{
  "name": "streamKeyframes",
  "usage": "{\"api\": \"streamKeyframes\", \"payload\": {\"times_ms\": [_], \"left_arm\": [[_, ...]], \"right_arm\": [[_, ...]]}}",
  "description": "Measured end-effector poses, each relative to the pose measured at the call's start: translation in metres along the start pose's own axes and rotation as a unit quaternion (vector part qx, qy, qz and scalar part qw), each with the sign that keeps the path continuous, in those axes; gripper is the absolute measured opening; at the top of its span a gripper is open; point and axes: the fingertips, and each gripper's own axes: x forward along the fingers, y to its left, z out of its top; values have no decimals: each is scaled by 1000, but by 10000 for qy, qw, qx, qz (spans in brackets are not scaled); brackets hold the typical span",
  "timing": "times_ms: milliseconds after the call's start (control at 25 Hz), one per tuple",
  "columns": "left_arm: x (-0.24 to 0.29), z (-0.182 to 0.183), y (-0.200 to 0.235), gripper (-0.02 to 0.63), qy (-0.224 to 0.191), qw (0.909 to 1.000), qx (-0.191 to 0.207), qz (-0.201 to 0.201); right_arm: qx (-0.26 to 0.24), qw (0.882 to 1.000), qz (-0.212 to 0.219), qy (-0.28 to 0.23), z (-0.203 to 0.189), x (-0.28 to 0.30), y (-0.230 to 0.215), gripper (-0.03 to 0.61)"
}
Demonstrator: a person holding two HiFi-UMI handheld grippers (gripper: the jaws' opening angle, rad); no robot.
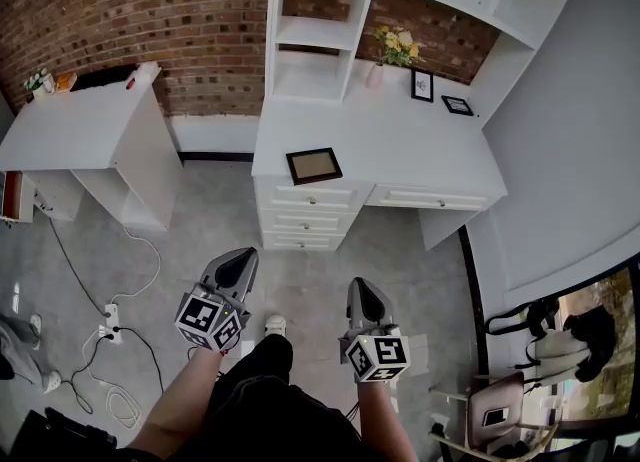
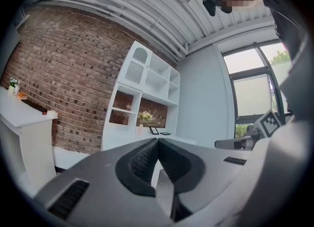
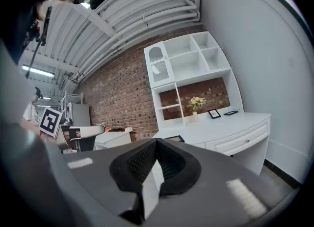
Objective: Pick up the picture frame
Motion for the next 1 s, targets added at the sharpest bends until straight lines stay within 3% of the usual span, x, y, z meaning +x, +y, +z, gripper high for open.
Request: {"api": "streamKeyframes", "payload": {"times_ms": [360,1000], "left_arm": [[54,6,32,6,81,9999,-4,-107],[132,-1,100,6,175,9996,-148,-149]], "right_arm": [[40,10000,15,89,11,68,-16,3],[159,9990,91,413,-3,174,-31,3]]}}
